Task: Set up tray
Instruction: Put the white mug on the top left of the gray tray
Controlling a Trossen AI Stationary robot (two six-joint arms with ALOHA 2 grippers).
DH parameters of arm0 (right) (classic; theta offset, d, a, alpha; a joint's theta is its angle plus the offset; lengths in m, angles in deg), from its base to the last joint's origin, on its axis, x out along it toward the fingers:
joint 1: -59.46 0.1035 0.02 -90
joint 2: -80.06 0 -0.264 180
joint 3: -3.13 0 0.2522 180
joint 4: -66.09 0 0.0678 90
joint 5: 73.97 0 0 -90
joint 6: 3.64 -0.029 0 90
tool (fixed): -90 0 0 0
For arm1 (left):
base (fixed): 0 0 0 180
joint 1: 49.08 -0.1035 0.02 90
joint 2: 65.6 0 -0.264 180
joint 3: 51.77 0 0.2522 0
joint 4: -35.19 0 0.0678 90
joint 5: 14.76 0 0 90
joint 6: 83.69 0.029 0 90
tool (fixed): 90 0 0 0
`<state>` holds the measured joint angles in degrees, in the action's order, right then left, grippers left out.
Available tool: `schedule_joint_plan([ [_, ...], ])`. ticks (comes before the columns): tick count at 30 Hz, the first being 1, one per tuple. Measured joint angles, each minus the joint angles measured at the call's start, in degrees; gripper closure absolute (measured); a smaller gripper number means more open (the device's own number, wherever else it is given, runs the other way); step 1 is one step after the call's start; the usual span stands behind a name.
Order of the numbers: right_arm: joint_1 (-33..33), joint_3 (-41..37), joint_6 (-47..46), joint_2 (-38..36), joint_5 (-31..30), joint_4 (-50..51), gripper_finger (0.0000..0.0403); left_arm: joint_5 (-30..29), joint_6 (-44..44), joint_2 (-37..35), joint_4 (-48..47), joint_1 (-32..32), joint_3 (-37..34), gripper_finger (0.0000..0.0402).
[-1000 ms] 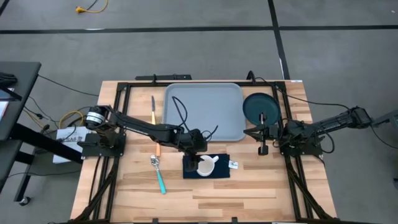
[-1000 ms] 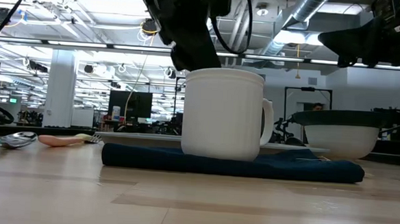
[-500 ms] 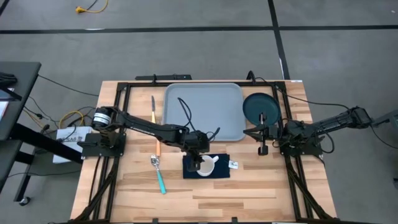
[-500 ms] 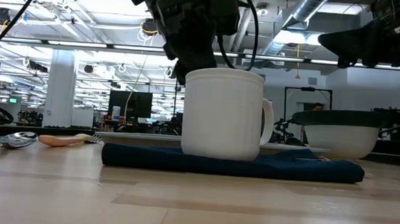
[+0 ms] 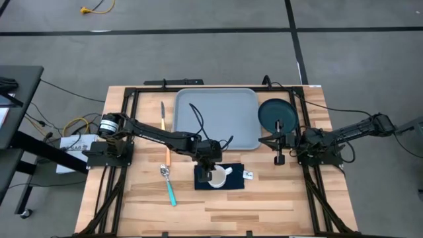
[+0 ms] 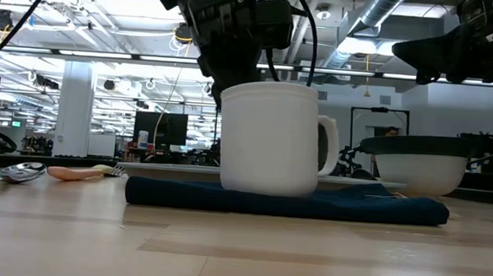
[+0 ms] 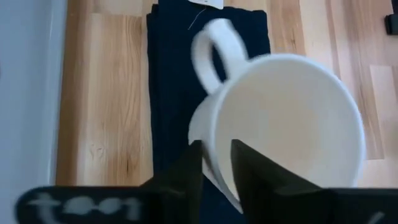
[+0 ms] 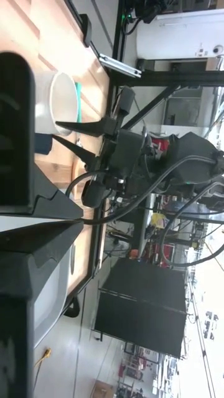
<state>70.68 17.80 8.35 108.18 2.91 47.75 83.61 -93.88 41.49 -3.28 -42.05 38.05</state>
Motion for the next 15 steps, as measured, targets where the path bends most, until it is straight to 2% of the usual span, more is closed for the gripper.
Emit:
schedule_joint_plan([
  [5, 0.0, 0.0, 0.0, 0.0, 0.0, -0.01, 0.0392, 0.01, 0.0, 0.0, 0.07, -0.12, 0.0, 0.0394],
  [15, 0.0, 0.0, 0.0, 0.0, -0.01, -0.02, 0.0392, 0.22, 0.02, -0.09, 0.4, -0.33, 0.77, 0.0399],
])
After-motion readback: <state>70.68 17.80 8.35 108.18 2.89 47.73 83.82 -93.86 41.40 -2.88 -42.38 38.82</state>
